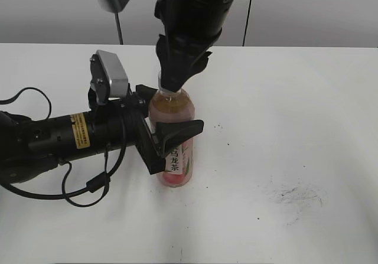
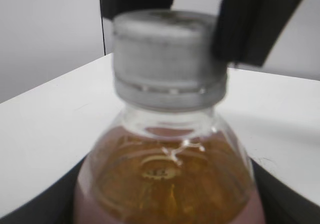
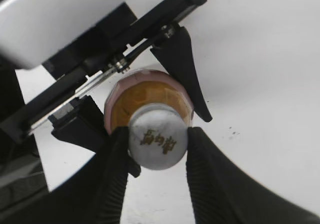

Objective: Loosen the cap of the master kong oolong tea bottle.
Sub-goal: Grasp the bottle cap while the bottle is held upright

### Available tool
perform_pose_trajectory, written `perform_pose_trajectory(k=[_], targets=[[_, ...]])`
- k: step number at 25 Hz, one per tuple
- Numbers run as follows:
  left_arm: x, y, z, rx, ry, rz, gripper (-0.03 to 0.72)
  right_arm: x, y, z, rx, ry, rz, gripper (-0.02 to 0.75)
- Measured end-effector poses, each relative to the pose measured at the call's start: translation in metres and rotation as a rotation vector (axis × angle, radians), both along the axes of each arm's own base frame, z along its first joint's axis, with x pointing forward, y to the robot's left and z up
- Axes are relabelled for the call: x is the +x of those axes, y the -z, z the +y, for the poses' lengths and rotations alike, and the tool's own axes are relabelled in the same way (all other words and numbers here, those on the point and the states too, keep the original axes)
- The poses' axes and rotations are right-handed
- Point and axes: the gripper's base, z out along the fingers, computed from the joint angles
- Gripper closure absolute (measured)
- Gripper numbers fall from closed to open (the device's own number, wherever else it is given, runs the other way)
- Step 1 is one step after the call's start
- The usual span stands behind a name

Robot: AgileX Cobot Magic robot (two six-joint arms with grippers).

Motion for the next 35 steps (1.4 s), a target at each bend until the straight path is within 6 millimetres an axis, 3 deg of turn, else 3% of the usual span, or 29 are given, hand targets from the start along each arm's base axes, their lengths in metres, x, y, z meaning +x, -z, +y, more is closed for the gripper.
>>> perform_pose_trajectory(k=[12, 16, 21, 26, 32, 35], targets=[[0.0001, 0.0001, 0.0, 0.001, -0.001, 0.0, 0.242, 0.0007, -0.0013, 0.0012, -0.107, -0.779, -0.271, 0.482], [0.0004, 0.0001, 0.0002, -0.001, -0.005, 0.004, 0.242, -0.0009, -0.0033, 0.0008, -0.136, -1.016, -0.347, 0.577], [0.0006, 0.0001, 0.0002, -0.001, -0.007, 0.005, 0.242, -0.0015, -0.0036, 0.0007, -0.162, -1.205, -0.406, 0.59], [0.0006, 0.0001, 0.0002, -0.001, -0.007, 0.005, 0.242, -0.0019, -0.004, 0.0007, -0.138, -1.069, -0.359, 0.563], [0.0003, 0.0001, 0.0001, 0.0, -0.004, 0.003, 0.242, -0.0009, -0.0037, -0.0006, -0.091, -0.652, -0.225, 0.376], [0.0002, 0.0001, 0.0001, 0.0, -0.003, 0.003, 0.242, 0.0017, -0.0033, -0.0033, -0.083, -0.366, -0.154, 0.337]])
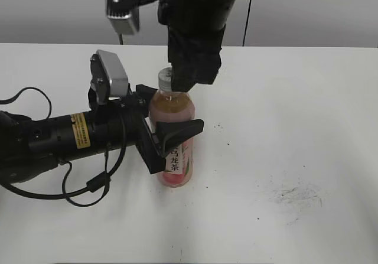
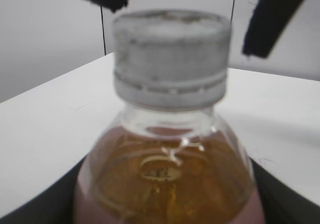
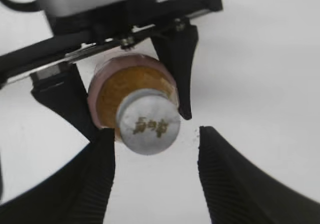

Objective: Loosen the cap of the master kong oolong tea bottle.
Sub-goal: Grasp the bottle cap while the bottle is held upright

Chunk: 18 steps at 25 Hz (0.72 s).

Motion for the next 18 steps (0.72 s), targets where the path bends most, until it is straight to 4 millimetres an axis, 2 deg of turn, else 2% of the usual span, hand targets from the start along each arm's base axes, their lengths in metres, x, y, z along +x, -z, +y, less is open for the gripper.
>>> perform_pose_trajectory(k=[3, 6, 12, 18], targets=[[0.0, 0.0, 0.0, 0.0, 0.0, 0.0, 0.242, 0.002, -0.001, -0.002, 0.036, 0.296, 0.068, 0.328], [0.0, 0.0, 0.0, -0.002, -0.004, 0.002, 0.242, 0.001, -0.005, -0.002, 0.076, 0.473, 0.118, 0.326], [0.0, 0.0, 0.0, 0.0, 0.003, -0.004, 0.242, -0.004, -0.011, 0.006, 0.192, 0.662, 0.272, 0.325], [0.0, 0.0, 0.0, 0.0, 0.003, -0.004, 0.242, -0.004, -0.011, 0.006, 0.209, 0.772, 0.303, 0.323]])
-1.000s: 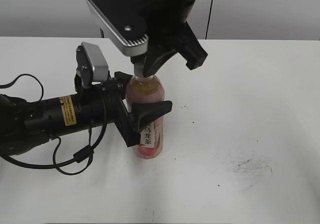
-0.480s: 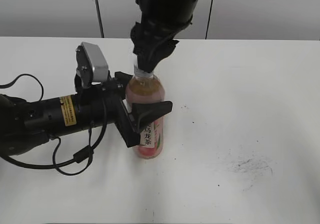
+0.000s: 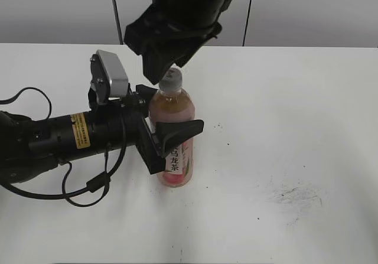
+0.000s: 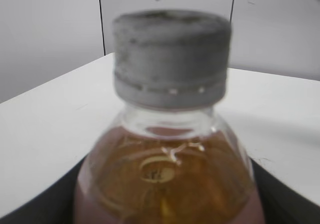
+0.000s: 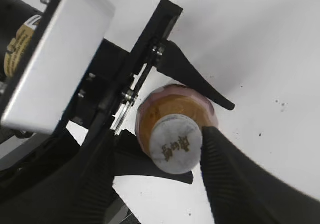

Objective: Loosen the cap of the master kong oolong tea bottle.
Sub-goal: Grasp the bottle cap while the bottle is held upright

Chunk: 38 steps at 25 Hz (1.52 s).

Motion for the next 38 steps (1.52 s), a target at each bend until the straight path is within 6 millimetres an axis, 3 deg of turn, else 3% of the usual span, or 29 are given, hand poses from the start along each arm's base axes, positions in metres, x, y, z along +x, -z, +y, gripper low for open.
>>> perform_pose_trajectory(k=[12, 15, 17, 21, 24, 38], targets=[[0.0, 0.0, 0.0, 0.0, 0.0, 0.0, 0.242, 0.008, 0.017, 0.002, -0.052, 0.049, 0.014, 0.325], [0.0, 0.0, 0.0, 0.0, 0.0, 0.0, 0.242, 0.01, 0.02, 0.002, -0.067, 0.048, 0.009, 0.383], [0.0, 0.0, 0.0, 0.001, -0.001, 0.0, 0.242, 0.01, 0.02, 0.002, -0.068, 0.03, 0.005, 0.461], [0.0, 0.0, 0.0, 0.0, -0.002, 0.001, 0.242, 0.009, 0.02, 0.003, -0.081, -0.036, -0.019, 0.463], [0.0, 0.0, 0.0, 0.0, -0.003, 0.001, 0.242, 0.009, 0.02, 0.003, -0.098, -0.148, -0.058, 0.463], [0.0, 0.0, 0.0, 0.002, 0.003, -0.004, 0.242, 0.008, 0.02, 0.003, -0.212, -1.021, -0.35, 0.461]])
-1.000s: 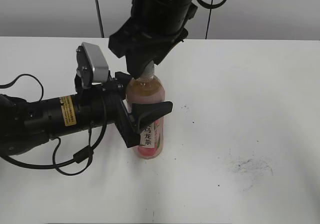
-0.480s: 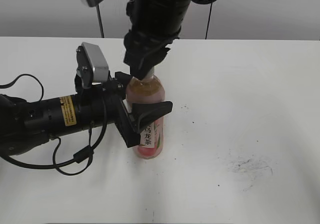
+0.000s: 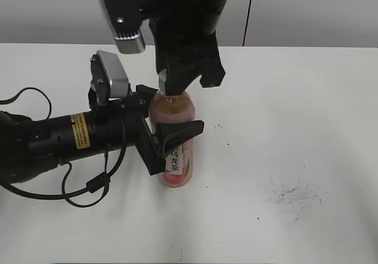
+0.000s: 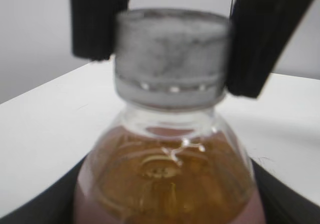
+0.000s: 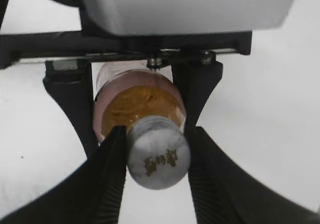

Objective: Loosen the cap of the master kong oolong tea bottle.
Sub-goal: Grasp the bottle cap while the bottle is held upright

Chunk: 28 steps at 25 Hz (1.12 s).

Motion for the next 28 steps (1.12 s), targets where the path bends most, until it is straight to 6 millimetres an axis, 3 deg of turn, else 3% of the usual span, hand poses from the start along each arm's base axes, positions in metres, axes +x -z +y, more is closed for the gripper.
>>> perform_pose_trajectory(k=[10, 16, 21, 28], targets=[[-0.0003, 0.0001, -0.0001, 0.002, 0.004, -0.003, 0.242, 0.0001, -0.0009, -0.0008, -0.085, -0.549, -0.177, 0.456], [-0.0003, 0.0001, -0.0001, 0.002, 0.004, -0.003, 0.242, 0.0004, -0.001, -0.0007, -0.112, -0.737, -0.239, 0.456], [-0.0002, 0.0001, -0.0001, 0.002, 0.003, -0.003, 0.242, 0.0007, -0.0009, -0.0009, -0.098, -0.614, -0.203, 0.443], [-0.0001, 0.0001, 0.0, 0.002, 0.002, 0.0, 0.242, 0.0037, -0.0005, -0.0033, -0.064, -0.156, -0.096, 0.269]])
